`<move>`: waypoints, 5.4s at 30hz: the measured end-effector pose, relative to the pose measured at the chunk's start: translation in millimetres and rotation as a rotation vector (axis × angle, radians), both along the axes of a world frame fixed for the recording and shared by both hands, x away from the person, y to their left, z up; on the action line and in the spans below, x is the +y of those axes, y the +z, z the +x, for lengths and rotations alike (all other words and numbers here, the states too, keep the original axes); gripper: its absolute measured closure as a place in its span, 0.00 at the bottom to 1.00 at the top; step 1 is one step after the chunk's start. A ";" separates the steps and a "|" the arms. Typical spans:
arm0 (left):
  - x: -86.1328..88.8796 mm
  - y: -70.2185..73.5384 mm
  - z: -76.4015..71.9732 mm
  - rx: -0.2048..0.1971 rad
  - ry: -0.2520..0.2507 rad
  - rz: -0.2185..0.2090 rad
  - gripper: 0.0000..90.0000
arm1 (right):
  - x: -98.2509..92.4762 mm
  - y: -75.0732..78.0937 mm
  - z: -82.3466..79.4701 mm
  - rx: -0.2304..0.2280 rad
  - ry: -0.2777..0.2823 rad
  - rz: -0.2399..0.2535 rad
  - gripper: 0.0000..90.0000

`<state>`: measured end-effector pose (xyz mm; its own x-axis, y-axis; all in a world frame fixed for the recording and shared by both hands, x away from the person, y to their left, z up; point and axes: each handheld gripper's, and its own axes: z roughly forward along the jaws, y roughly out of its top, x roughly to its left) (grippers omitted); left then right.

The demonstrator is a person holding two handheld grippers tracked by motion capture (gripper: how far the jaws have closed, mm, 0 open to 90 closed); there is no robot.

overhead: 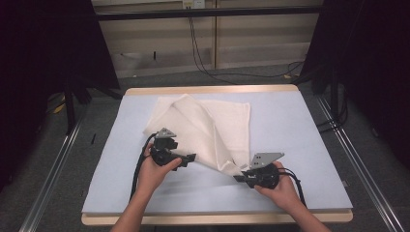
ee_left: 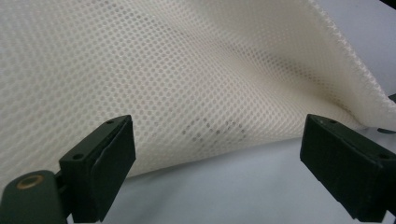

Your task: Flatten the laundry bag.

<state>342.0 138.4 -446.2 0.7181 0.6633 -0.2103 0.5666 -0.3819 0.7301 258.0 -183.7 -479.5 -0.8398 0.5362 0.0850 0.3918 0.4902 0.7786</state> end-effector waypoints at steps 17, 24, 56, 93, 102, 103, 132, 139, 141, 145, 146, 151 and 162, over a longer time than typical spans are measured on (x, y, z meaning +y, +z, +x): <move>-39.7 12.2 4.0 0.002 -0.046 -0.048 0.10 | 4.4 1.4 -2.3 -0.019 0.006 -0.038 0.93; -54.5 13.3 3.7 -0.021 -0.059 -0.012 0.14 | 4.6 1.6 -2.6 -0.020 0.004 -0.044 0.93; -78.9 20.7 7.8 0.027 -0.092 0.033 0.80 | 5.4 2.8 -3.1 -0.021 0.013 -0.053 0.92; -43.7 5.1 -34.5 0.027 -0.119 0.022 0.96 | -46.2 16.0 19.4 0.153 0.063 0.029 0.45; -38.7 2.1 -39.4 0.028 -0.109 0.018 0.96 | -52.2 20.4 28.6 0.175 0.047 0.092 0.41; -38.0 1.8 -39.7 0.029 -0.106 0.013 0.96 | -52.2 21.1 28.8 0.179 0.057 0.094 0.42; -29.4 -3.7 -44.6 0.036 -0.102 0.036 0.96 | -53.4 13.3 40.4 0.058 -0.303 0.014 0.51; -27.9 -5.2 -44.8 0.036 -0.104 0.031 0.96 | -31.6 6.4 58.1 0.066 -0.396 0.000 0.55; -27.6 -5.2 -44.8 0.034 -0.103 0.029 0.96 | -27.5 3.2 63.4 0.075 -0.422 -0.026 0.57; -27.8 -5.1 -44.5 0.031 -0.105 0.030 0.96 | -24.7 -3.8 72.6 0.114 -0.458 -0.028 0.62; -27.9 -5.3 -44.3 0.032 -0.105 0.028 0.96 | -23.8 -4.6 73.0 0.122 -0.460 -0.012 0.65; -27.0 -4.1 -43.5 0.027 -0.117 0.036 0.96 | -23.4 -3.6 73.7 0.140 -0.447 -0.003 0.98; -34.4 -4.9 -40.7 0.007 -0.120 0.039 0.96 | -48.0 -2.0 83.8 0.062 -0.578 0.004 0.99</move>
<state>301.2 104.1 -451.1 0.7917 0.5801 -0.1916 0.5201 -0.4754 0.7095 341.8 -231.6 -481.5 -0.4043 0.9057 0.1279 0.6397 0.1800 0.7472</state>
